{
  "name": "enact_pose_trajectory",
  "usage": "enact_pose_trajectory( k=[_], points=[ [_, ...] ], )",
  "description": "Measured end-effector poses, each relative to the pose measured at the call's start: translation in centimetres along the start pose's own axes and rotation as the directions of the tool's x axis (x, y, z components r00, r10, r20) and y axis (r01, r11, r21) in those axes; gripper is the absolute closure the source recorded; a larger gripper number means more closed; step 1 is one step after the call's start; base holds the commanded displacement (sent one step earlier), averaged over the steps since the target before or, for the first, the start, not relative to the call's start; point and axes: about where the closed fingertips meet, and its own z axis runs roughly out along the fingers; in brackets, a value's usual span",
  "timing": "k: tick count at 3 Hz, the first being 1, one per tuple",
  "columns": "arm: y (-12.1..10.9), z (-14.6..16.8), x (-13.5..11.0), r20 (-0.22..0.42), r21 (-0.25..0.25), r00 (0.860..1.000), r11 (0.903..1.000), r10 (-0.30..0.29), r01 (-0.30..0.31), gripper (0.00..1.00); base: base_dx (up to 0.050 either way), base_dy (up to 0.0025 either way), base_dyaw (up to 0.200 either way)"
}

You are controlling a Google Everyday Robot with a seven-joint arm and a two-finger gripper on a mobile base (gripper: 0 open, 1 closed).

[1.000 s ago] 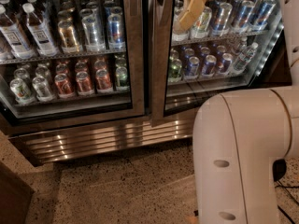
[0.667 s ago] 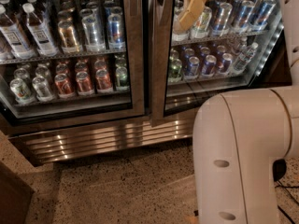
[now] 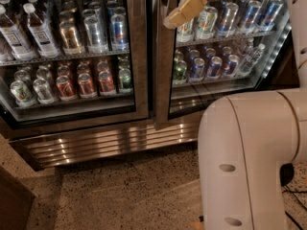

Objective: Open right fridge door

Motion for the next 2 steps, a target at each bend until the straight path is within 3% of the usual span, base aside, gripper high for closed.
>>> enact_pose_trajectory(
  k=[2],
  points=[
    [0.0, 0.0, 0.0, 0.0, 0.0, 1.0, 1.0, 0.0, 0.0, 0.88, 0.0, 0.0, 0.0]
  ],
)
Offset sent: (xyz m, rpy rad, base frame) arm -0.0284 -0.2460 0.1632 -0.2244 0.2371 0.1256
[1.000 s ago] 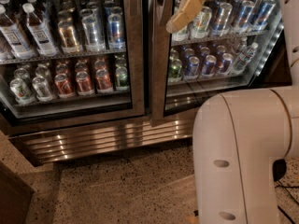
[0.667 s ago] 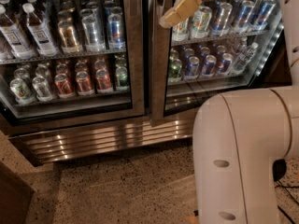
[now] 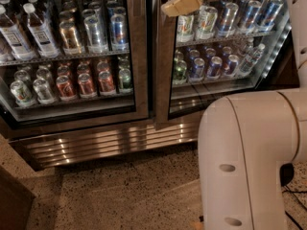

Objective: Open right fridge door

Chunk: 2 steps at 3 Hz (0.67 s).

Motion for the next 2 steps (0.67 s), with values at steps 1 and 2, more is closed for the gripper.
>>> enact_pose_trajectory(
  k=[1, 2],
  points=[
    [0.0, 0.01, -0.01, 0.0, 0.0, 1.0, 1.0, 0.0, 0.0, 1.0, 0.0, 0.0, 0.0],
    [0.0, 0.01, -0.01, 0.0, 0.0, 1.0, 1.0, 0.0, 0.0, 1.0, 0.0, 0.0, 0.0]
  ],
)
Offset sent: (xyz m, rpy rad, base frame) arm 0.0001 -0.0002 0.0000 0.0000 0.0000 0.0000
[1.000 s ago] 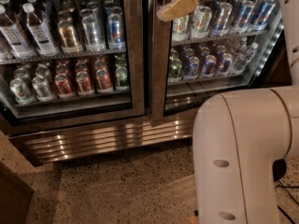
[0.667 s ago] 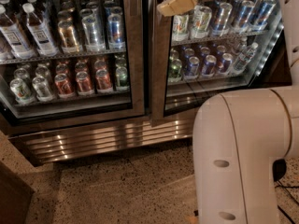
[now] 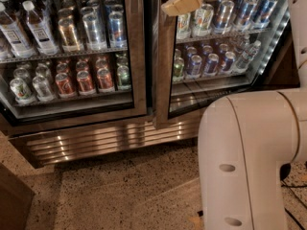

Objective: Open right fridge door

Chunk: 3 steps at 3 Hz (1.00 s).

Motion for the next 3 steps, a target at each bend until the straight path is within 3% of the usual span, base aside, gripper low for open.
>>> enact_pose_trajectory(
  k=[1, 3],
  points=[
    [0.0, 0.0, 0.0, 0.0, 0.0, 1.0, 1.0, 0.0, 0.0, 0.82, 0.0, 0.0, 0.0],
    [-0.05, -0.21, 0.17, 0.0, 0.0, 1.0, 1.0, 0.0, 0.0, 0.35, 0.0, 0.0, 0.0]
  ],
)
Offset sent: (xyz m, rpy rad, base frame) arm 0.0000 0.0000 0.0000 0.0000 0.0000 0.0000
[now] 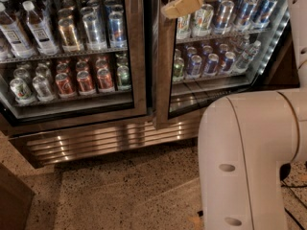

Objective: Open right fridge door

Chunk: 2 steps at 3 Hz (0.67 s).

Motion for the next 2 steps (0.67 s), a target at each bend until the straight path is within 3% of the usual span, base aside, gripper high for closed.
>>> enact_pose_trajectory(
  k=[1, 2],
  points=[
    [0.05, 0.17, -0.13, 0.0, 0.0, 1.0, 1.0, 0.0, 0.0, 0.11, 0.0, 0.0, 0.0],
    [0.05, 0.16, -0.13, 0.0, 0.0, 1.0, 1.0, 0.0, 0.0, 0.0, 0.0, 0.0, 0.0]
  ],
)
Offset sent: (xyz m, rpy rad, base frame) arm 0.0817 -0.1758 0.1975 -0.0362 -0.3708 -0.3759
